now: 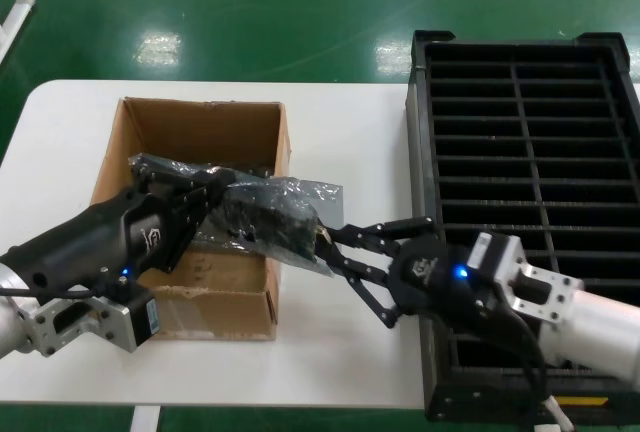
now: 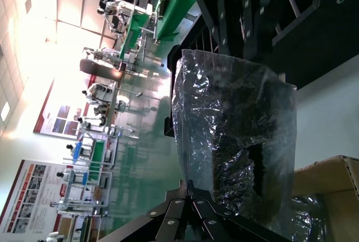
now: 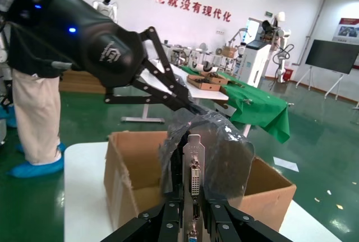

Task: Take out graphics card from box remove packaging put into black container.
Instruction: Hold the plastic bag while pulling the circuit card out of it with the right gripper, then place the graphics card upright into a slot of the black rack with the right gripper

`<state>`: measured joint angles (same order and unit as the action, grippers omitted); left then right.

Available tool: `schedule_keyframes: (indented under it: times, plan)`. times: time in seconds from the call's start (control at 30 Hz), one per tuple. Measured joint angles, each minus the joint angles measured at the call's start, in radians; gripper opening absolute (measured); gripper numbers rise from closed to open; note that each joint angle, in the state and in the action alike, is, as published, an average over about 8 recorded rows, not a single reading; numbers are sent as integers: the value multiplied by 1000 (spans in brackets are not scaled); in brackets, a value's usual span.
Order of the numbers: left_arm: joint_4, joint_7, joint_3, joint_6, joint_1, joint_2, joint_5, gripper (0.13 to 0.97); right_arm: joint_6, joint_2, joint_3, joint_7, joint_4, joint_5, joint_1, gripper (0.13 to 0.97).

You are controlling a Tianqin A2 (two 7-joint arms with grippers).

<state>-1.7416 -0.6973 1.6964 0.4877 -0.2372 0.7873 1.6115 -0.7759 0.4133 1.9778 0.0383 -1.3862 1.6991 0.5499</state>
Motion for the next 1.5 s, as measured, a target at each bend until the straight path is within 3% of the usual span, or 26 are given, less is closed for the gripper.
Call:
schedule_keyframes:
  times: [0.4, 0.87, 1.0, 1.23, 1.5]
  plan:
    - [0, 0, 0, 0, 0, 0, 0, 138, -3, 198, -87, -66, -215, 36, -133, 187]
    - [0, 0, 0, 0, 0, 0, 0, 138, 29, 422, -379, -83, -408, 180, -400, 187]
    - [0, 0, 0, 0, 0, 0, 0, 138, 93, 424, -409, -97, -396, 165, -406, 187]
    - [0, 0, 0, 0, 0, 0, 0, 138, 227, 337, -354, -107, -326, 86, -323, 187]
    - [0, 0, 0, 0, 0, 0, 0, 138, 252, 315, -341, -105, -310, 69, -306, 187]
